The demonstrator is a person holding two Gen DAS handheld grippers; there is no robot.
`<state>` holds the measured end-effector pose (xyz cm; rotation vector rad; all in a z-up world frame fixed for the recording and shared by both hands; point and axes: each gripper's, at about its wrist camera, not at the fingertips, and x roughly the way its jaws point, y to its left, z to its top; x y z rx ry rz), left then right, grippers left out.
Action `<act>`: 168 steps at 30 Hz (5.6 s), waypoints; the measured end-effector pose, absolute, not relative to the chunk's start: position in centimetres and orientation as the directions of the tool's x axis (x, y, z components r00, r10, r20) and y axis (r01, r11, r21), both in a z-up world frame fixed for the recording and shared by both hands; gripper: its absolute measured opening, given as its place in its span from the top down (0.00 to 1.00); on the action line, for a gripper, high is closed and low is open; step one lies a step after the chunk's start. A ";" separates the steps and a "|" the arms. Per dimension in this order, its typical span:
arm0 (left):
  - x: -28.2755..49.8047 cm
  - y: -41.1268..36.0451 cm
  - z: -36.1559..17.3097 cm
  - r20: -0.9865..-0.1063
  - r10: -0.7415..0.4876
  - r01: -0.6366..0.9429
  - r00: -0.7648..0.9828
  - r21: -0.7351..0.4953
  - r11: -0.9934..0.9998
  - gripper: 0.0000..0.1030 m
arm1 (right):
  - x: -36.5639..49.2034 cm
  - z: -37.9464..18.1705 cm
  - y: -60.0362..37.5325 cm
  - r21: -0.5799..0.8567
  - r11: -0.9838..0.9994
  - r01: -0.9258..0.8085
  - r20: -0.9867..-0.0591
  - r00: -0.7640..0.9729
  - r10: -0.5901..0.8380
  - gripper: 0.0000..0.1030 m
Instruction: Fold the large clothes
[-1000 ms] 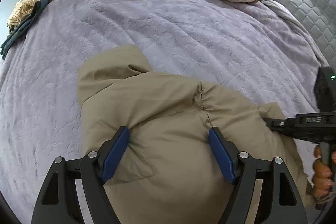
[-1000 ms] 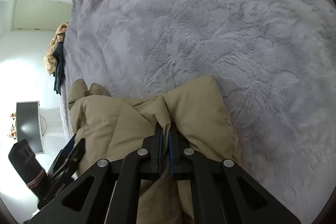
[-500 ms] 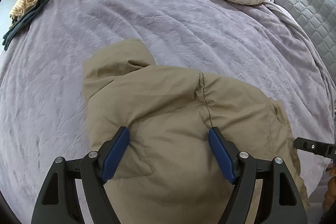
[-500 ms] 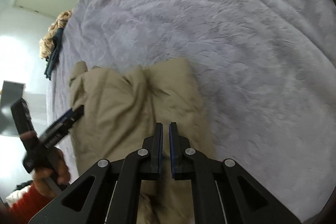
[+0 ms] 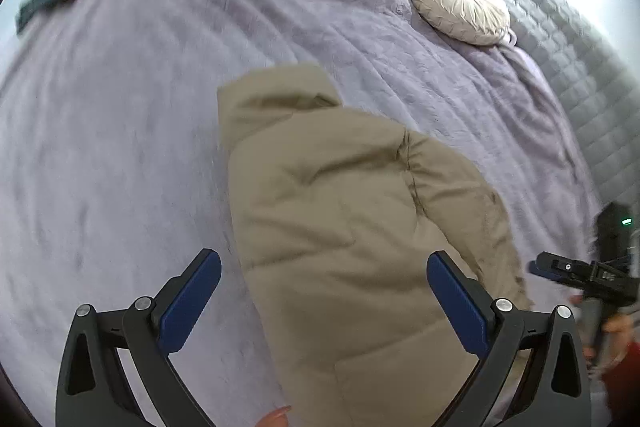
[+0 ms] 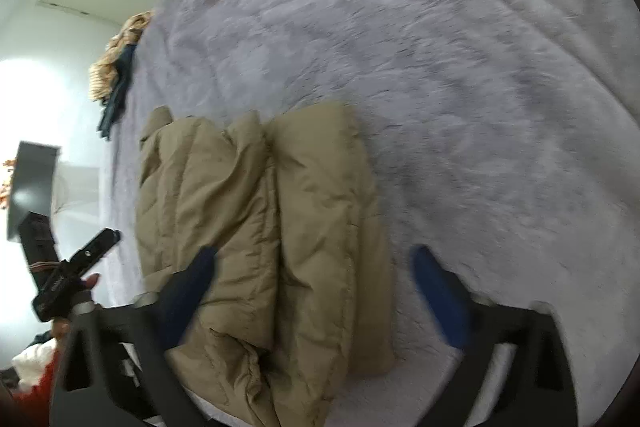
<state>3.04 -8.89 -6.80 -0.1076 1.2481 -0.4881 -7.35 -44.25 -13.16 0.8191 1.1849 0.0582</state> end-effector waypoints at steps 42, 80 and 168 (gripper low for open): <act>6.2 -1.5 -13.0 -0.509 -0.861 0.184 0.006 -0.846 0.501 0.22 | 0.8 -16.1 -32.2 0.873 0.446 0.199 -0.487 0.398 0.777 0.56; 4.2 16.7 -9.6 -0.888 -0.280 0.119 0.364 -0.254 0.960 0.09 | 6.1 -12.0 -17.0 0.616 0.761 0.201 -0.769 0.364 0.526 0.43; -10.9 15.6 9.3 -0.808 -0.005 -0.022 0.589 -0.022 1.000 0.00 | -5.5 9.6 -6.6 0.130 0.981 0.146 -0.820 0.572 0.023 0.00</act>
